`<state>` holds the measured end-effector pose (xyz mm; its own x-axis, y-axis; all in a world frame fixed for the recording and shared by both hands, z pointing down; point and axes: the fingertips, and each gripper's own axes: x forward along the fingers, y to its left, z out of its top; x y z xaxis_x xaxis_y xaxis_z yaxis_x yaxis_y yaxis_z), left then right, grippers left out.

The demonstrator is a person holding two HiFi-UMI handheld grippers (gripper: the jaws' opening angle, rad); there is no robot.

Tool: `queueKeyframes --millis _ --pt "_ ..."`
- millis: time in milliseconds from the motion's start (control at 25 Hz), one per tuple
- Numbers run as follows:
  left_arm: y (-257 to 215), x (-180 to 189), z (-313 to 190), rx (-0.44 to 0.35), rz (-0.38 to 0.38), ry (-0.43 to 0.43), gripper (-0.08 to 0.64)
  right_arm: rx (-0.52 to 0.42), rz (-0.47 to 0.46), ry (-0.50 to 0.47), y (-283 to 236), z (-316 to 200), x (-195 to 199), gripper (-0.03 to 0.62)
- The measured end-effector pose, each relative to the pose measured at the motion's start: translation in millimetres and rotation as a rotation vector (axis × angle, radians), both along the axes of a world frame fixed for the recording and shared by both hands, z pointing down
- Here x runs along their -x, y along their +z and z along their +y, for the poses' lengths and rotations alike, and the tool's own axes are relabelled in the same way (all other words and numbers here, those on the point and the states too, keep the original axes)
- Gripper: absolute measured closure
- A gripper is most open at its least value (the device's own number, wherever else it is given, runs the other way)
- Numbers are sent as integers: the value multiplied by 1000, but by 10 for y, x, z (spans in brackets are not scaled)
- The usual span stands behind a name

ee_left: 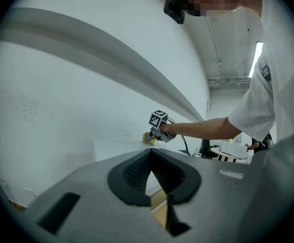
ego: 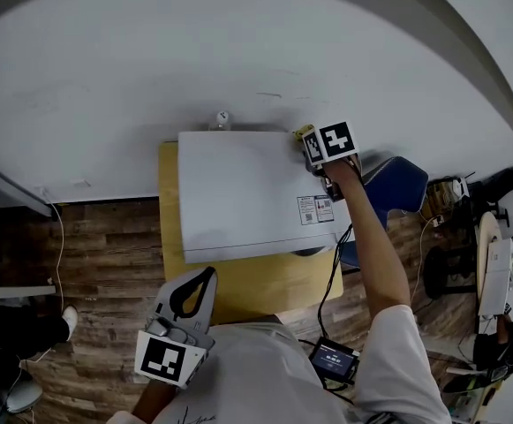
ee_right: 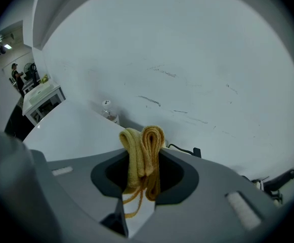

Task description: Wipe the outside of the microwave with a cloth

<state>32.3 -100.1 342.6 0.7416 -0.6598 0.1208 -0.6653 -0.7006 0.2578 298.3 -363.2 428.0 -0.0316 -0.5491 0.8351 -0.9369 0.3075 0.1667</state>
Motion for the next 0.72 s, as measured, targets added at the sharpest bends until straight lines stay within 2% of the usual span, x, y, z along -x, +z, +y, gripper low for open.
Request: queueKeyframes --millis 280,720 --pt "101 90 54 7 -40 4 561 -24 -17 -5 1 -41 284 476" --pt "43 200 91 -1 -16 -30 561 -26 -47 -47 3 -71 767 476"
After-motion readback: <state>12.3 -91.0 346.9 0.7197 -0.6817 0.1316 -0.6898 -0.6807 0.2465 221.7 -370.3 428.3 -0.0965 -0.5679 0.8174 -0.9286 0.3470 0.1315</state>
